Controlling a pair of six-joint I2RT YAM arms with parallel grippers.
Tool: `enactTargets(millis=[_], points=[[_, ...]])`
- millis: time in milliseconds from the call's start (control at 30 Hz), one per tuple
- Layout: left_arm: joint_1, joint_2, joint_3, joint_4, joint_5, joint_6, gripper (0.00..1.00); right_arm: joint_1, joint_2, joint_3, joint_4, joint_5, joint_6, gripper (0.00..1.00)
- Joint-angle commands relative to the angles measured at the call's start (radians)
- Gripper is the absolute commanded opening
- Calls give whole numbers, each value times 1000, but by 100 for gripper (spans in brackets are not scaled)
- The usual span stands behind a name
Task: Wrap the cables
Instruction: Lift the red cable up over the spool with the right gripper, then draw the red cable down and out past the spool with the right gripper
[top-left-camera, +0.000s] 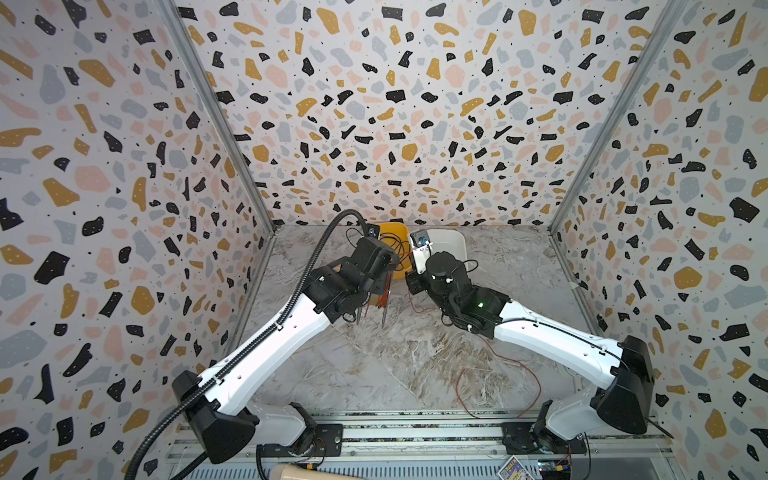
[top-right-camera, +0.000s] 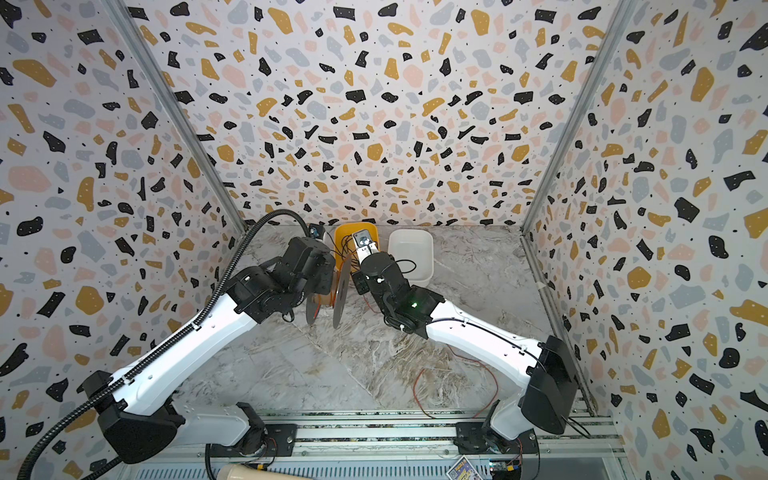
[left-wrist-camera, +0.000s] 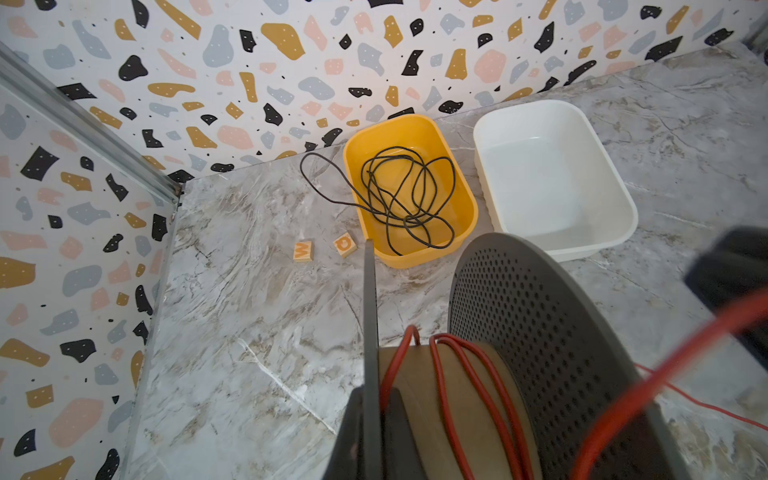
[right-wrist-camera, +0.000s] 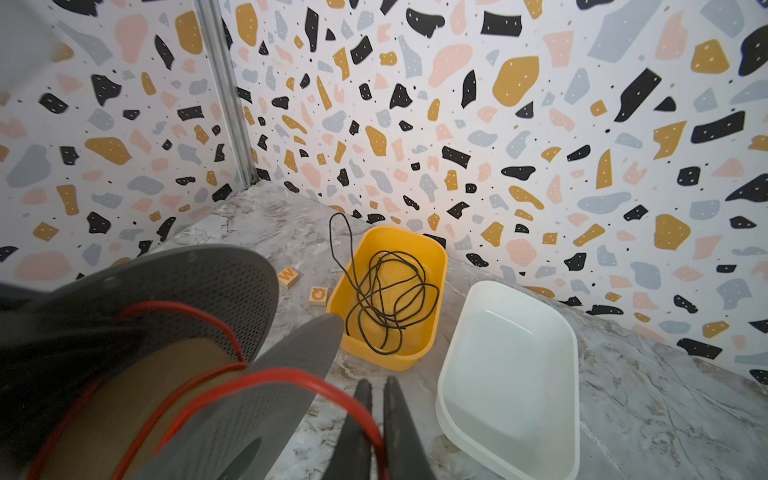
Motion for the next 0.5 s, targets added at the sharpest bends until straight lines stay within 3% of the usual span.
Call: enactTargets(millis=[0, 267, 467], points=[[-18, -16, 70, 30, -6, 26, 0, -62, 12, 41, -44, -50, 19, 10], [-21, -32, 92, 24, 27, 54, 0, -184, 64, 14, -51, -185, 45, 13], [-21, -33, 142, 4, 71, 82, 0, -272, 101, -46, -24, -413, 49, 23]])
